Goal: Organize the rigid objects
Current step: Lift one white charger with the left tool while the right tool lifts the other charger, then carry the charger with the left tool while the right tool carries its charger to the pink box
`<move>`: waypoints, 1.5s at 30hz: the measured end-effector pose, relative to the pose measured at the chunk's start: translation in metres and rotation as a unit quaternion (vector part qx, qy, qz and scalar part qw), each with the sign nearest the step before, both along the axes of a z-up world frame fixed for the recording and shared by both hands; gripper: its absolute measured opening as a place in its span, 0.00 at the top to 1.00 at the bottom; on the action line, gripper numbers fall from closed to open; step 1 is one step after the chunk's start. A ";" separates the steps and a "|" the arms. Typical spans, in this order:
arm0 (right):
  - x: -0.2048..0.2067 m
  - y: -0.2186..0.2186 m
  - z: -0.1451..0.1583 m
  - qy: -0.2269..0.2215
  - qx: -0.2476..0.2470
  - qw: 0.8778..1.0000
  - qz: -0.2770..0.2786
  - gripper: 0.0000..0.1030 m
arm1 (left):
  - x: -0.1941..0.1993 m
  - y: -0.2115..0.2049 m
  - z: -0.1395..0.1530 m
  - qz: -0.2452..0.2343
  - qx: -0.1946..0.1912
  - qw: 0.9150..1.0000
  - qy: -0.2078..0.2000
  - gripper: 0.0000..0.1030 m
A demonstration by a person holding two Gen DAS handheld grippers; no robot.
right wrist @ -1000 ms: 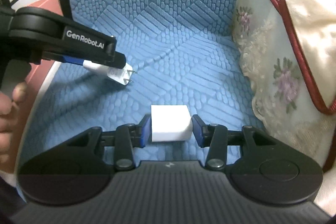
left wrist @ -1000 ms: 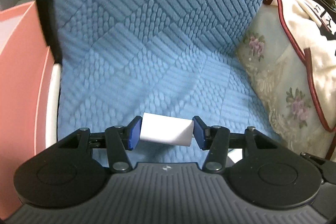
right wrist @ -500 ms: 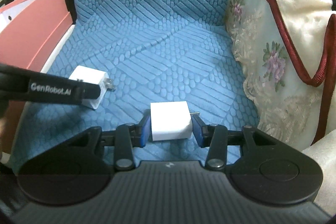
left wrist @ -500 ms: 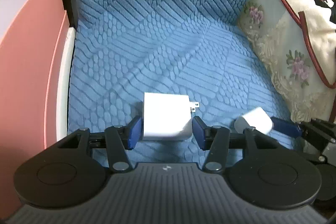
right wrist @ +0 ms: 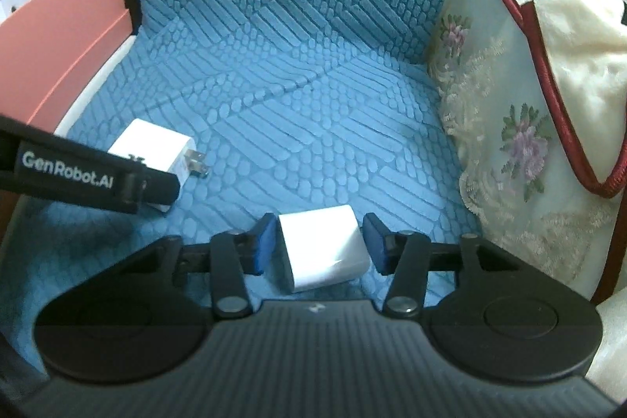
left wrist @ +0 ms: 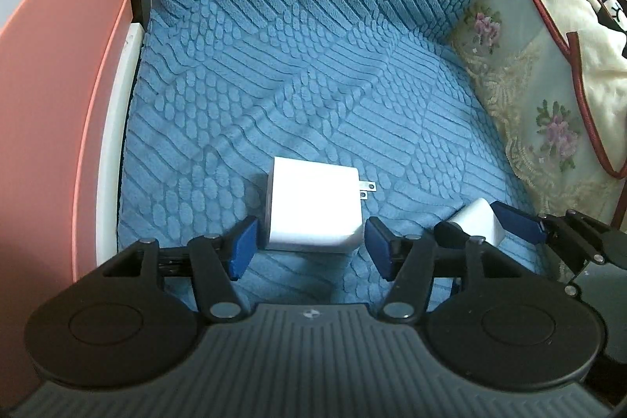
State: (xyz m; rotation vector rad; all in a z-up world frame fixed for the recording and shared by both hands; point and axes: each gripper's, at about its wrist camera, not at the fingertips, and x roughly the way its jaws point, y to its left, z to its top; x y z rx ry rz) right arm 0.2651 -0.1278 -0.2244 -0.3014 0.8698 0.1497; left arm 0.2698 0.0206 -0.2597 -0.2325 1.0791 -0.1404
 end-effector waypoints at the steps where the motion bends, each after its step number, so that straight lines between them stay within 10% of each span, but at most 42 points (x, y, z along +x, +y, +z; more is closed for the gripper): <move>1: 0.000 -0.001 0.001 0.000 0.003 1.000 -0.002 0.51 | 0.000 0.000 0.000 0.000 -0.001 1.000 0.000 0.36; 26: 0.006 -0.007 -0.001 -0.013 -0.013 0.999 -0.032 0.55 | 0.013 -0.022 -0.003 -0.025 0.081 0.996 -0.027 0.38; 45: -0.004 -0.017 0.041 0.001 0.070 0.997 -0.041 0.55 | -0.022 0.000 0.042 0.032 0.019 0.999 -0.040 0.45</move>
